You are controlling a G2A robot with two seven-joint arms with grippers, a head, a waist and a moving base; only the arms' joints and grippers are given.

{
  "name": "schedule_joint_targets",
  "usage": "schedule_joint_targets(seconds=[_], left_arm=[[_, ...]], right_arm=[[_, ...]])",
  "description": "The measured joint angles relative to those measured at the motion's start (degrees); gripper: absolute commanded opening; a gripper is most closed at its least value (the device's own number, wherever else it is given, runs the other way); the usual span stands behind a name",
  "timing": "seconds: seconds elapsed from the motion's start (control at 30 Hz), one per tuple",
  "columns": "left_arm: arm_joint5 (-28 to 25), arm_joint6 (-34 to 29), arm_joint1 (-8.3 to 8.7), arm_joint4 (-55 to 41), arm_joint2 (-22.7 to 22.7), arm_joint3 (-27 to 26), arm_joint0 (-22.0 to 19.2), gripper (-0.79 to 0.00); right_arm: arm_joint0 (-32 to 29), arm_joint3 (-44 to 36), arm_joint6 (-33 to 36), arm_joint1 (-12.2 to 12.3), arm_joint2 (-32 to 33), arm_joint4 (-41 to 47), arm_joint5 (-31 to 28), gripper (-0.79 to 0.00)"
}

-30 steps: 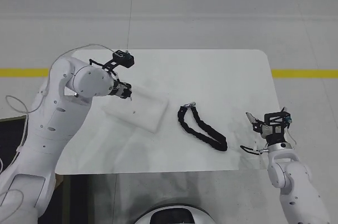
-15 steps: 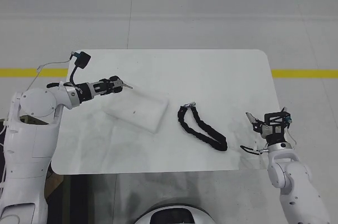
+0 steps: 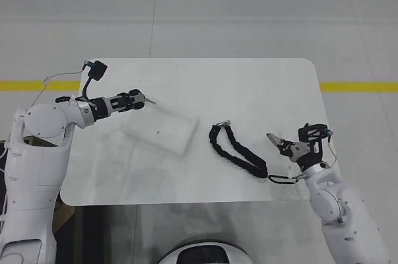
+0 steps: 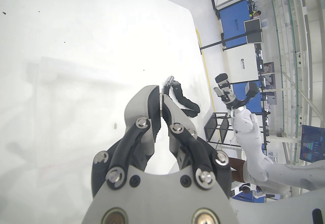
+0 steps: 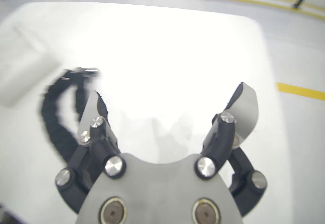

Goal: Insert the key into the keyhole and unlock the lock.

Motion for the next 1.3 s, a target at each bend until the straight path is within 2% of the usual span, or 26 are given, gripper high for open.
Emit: schedule_joint_targets(seconds=[0.07, 0.2, 0.33, 0.47, 0.87, 0.93, 1.0, 1.1, 1.27, 1.3], left_arm=[[0.0, 0.0, 0.0, 0.0, 0.0, 0.0, 0.0, -0.785], [0.0, 0.0, 0.0, 0.0, 0.0, 0.0, 0.0, -0.785], [0.0, 0.0, 0.0, 0.0, 0.0, 0.0, 0.0, -0.785], [0.0, 0.0, 0.0, 0.0, 0.0, 0.0, 0.0, -0.785], [0.0, 0.0, 0.0, 0.0, 0.0, 0.0, 0.0, -0.785], [0.0, 0.0, 0.0, 0.0, 0.0, 0.0, 0.0, -0.785], [0.0, 0.0, 0.0, 0.0, 0.0, 0.0, 0.0, -0.785], [0.0, 0.0, 0.0, 0.0, 0.0, 0.0, 0.0, -0.785], [0.0, 0.0, 0.0, 0.0, 0.0, 0.0, 0.0, -0.785], [0.0, 0.0, 0.0, 0.0, 0.0, 0.0, 0.0, -0.785]], right_arm=[[2.2, -2.6, 6.4, -0.2, -2.8, 4.9, -0.3, 0.0], [9.4, -4.1, 19.7, -0.9, -11.3, 9.4, 3.6, 0.0], [16.4, -3.2, 26.7, -2.1, -19.3, 10.2, 8.3, 0.0], [19.8, -2.7, 28.2, -2.7, -22.7, 7.1, 9.2, 0.0], [19.7, -2.8, 28.0, -2.7, -22.6, 7.7, 9.1, 0.0], [18.1, -3.5, 27.2, -2.7, -23.4, 8.1, 7.7, 0.0], [18.0, -1.6, 29.3, -3.0, -24.7, 9.8, 7.3, 0.0], [23.5, 2.8, 35.8, -4.2, -28.7, 8.0, 12.4, 0.0], [30.6, 8.0, 40.5, -6.6, -35.0, 3.9, 20.4, 0.0], [31.8, 9.1, 41.2, -7.3, -36.3, 2.4, 22.3, -0.142]])
